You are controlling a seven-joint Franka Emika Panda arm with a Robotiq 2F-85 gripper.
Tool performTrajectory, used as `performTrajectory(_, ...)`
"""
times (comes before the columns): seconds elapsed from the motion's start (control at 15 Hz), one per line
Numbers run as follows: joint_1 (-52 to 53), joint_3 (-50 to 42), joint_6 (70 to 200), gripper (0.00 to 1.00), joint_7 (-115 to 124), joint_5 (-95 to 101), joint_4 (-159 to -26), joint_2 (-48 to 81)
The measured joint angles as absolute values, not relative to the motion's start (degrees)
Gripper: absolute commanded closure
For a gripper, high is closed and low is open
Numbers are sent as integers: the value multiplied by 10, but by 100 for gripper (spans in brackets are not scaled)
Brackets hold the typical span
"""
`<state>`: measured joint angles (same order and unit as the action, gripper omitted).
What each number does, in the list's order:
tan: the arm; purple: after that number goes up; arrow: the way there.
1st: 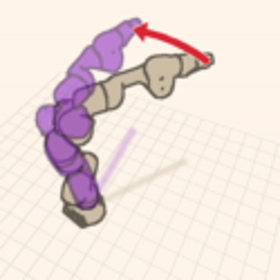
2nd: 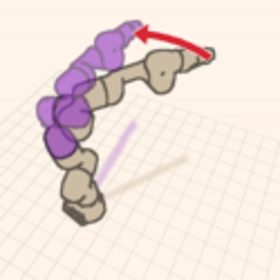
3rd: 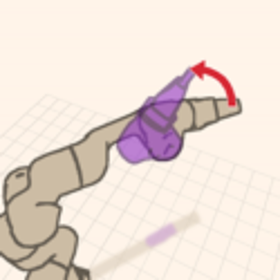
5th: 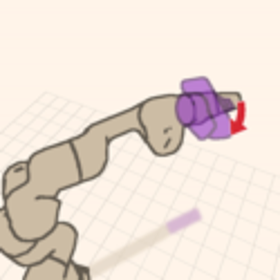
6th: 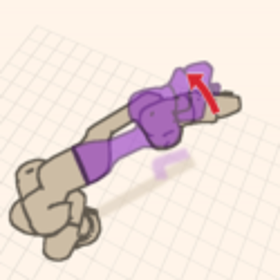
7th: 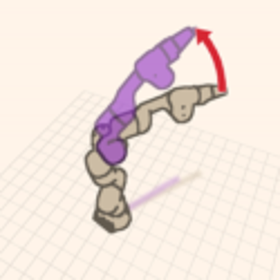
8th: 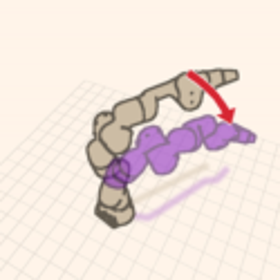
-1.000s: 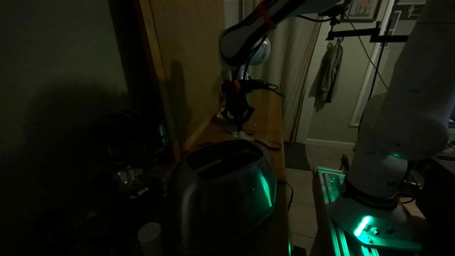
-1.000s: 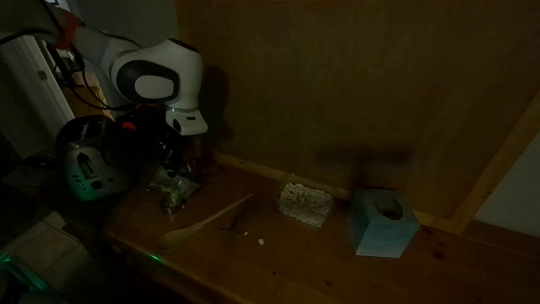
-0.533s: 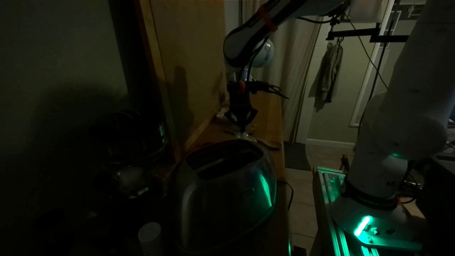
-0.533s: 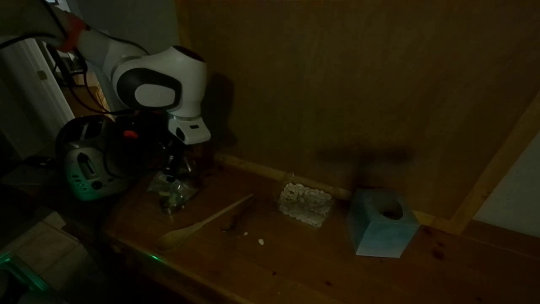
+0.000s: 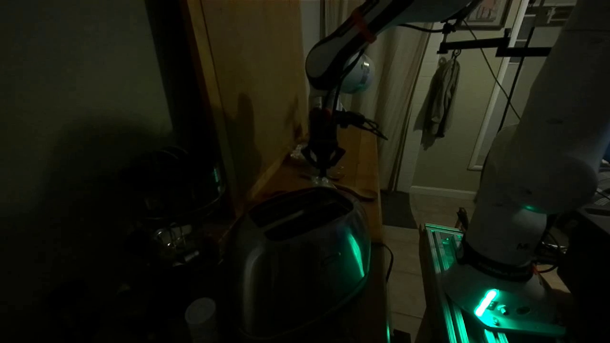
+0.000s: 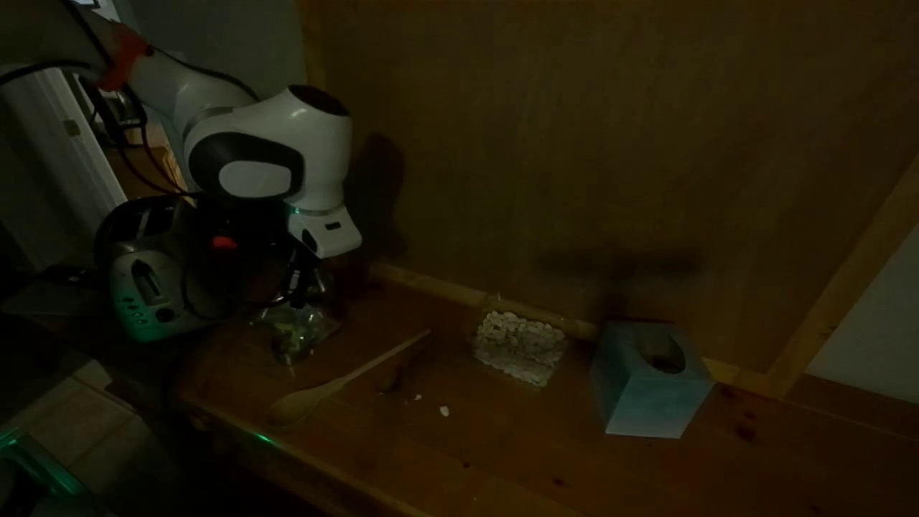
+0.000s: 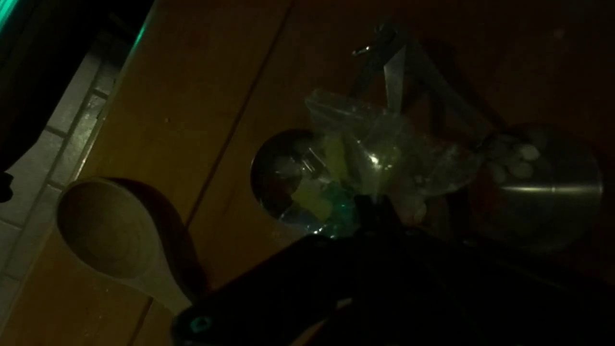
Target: Pour the contents in the packet into the silver bowl
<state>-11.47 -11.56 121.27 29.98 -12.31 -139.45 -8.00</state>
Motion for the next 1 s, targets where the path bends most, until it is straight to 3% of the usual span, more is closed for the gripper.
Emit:
performTrajectory(0.33,-123,-118,1242,99,278,-123,-1418,-97)
performTrajectory(1.0,-131,-137,1157,99,212,-143,-1413,-114)
